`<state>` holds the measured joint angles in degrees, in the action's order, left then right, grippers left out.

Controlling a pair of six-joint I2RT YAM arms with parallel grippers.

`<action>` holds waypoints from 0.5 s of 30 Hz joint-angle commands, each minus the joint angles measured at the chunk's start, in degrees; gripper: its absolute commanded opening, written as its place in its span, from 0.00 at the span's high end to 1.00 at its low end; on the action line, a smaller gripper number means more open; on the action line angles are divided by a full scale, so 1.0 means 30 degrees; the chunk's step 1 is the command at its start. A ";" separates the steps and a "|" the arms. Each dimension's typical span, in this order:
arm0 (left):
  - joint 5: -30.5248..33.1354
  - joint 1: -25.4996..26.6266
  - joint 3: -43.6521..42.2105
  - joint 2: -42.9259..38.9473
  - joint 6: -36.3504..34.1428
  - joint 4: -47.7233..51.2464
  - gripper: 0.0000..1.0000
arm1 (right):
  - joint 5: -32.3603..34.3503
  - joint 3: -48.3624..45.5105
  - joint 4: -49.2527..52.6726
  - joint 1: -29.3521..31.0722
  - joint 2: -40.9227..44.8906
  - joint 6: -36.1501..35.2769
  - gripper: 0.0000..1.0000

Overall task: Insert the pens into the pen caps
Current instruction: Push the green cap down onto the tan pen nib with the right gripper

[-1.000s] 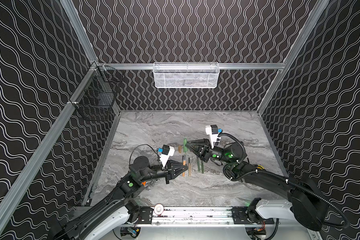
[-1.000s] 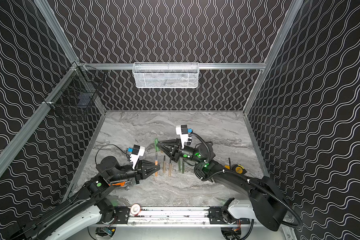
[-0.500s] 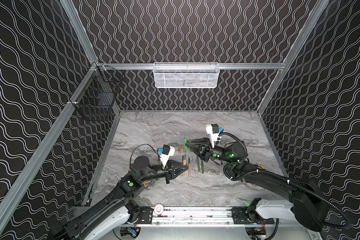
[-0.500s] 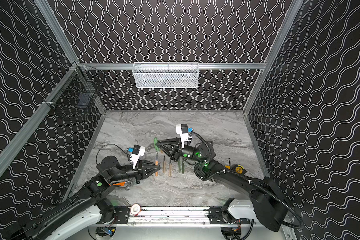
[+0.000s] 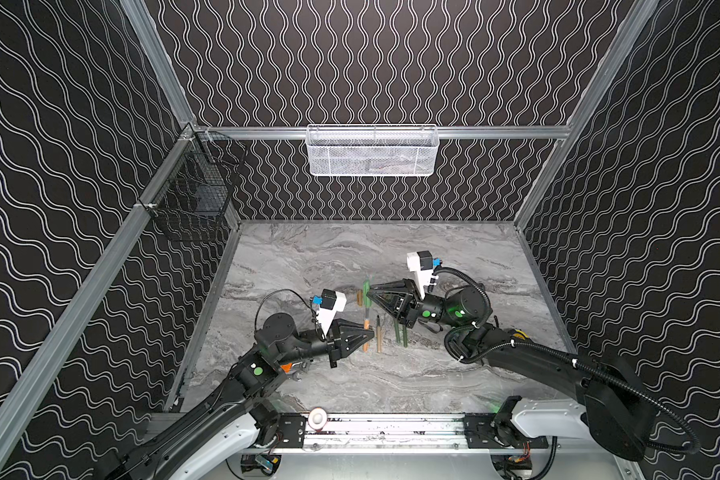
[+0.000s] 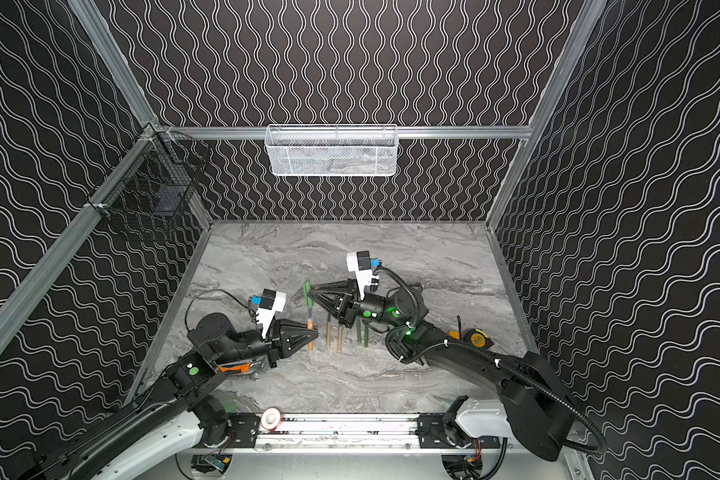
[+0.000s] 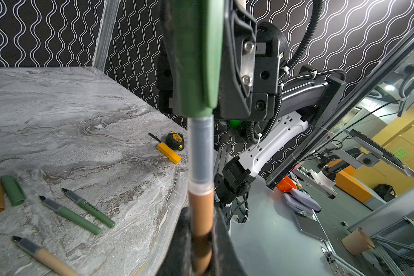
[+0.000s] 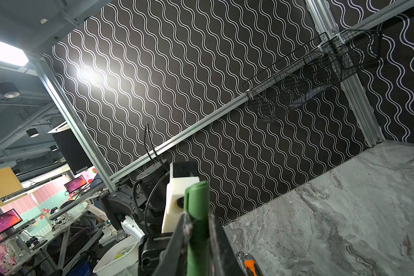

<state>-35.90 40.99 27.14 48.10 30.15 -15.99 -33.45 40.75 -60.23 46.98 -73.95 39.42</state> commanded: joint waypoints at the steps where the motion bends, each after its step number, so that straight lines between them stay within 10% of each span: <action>1: 0.0304 -0.0011 0.0296 -0.0095 -0.0506 -0.0442 1.00 | -0.0129 0.0071 0.0062 0.0143 -0.0031 -0.0131 0.83; 15: 0.0790 -0.0004 0.0712 -0.0397 -0.1264 -0.0795 1.00 | -0.0099 -0.0472 0.0505 0.0753 0.0554 -0.0813 0.82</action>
<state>-33.47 40.95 29.08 46.54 28.10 -14.85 -33.65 38.89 -60.34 48.66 -72.75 38.74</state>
